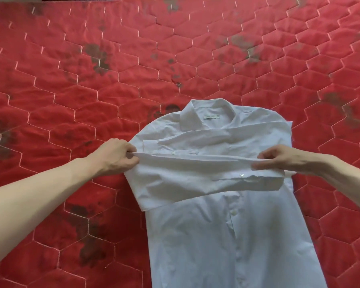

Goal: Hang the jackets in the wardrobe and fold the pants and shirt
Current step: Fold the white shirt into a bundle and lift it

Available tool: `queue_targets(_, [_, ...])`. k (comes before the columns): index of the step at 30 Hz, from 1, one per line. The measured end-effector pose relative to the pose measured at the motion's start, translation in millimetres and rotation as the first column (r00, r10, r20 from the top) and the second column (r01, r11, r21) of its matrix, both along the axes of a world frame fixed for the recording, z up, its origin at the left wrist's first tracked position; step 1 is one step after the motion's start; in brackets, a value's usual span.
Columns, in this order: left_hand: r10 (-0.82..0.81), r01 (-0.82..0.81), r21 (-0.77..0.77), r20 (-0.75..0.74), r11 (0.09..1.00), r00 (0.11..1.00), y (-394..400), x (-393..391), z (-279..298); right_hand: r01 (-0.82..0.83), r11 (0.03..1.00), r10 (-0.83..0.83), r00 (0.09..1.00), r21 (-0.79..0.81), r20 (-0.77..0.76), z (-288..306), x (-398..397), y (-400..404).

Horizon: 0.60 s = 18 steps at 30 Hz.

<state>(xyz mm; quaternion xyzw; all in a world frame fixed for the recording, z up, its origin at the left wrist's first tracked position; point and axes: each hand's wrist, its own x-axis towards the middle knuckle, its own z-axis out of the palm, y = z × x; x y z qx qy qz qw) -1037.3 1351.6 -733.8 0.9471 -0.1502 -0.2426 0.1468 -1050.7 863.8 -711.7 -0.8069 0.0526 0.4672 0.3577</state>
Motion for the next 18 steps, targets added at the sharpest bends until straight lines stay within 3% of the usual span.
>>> queue_targets(2, [0.028, -0.026, -0.036, 0.046, 0.999, 0.999, -7.8, 7.3, 0.4, 0.293, 0.946, -0.29, 0.956, 0.136, -0.041, -12.3, -4.7, -12.5])
queue_targets(4, [0.108, -0.102, -0.074, 0.079, 0.992, 0.991, -17.6, 15.1, -1.1, 0.562, 0.793, -0.558, 0.825, 0.235, -0.088, -24.7, -8.6, -19.1])
queue_targets(7, [0.333, -0.31, -0.228, 0.068, 0.923, 0.941, -34.7, 24.8, -6.5, 0.761, 0.581, -0.807, 0.584, 0.288, 0.085, -43.9, -9.7, -25.9])
queue_targets(9, [0.411, -0.381, -0.29, 0.049, 0.878, 0.91, -44.2, 28.6, -12.1, 0.766, 0.576, -0.814, 0.511, 0.284, 0.275, -55.6, -8.2, -29.9])
queue_targets(13, [0.38, -0.351, -0.243, 0.082, 0.904, 0.921, -54.0, 30.1, -29.7, 0.686, 0.693, -0.649, 0.463, 0.219, 0.603, -66.1, 0.4, -42.2])
queue_targets(18, [0.247, -0.225, -0.12, 0.224, 0.967, 0.943, -49.7, 31.9, -56.1, 0.643, 0.757, -0.35, 0.545, -0.113, 0.762, -69.8, 19.6, -66.7])
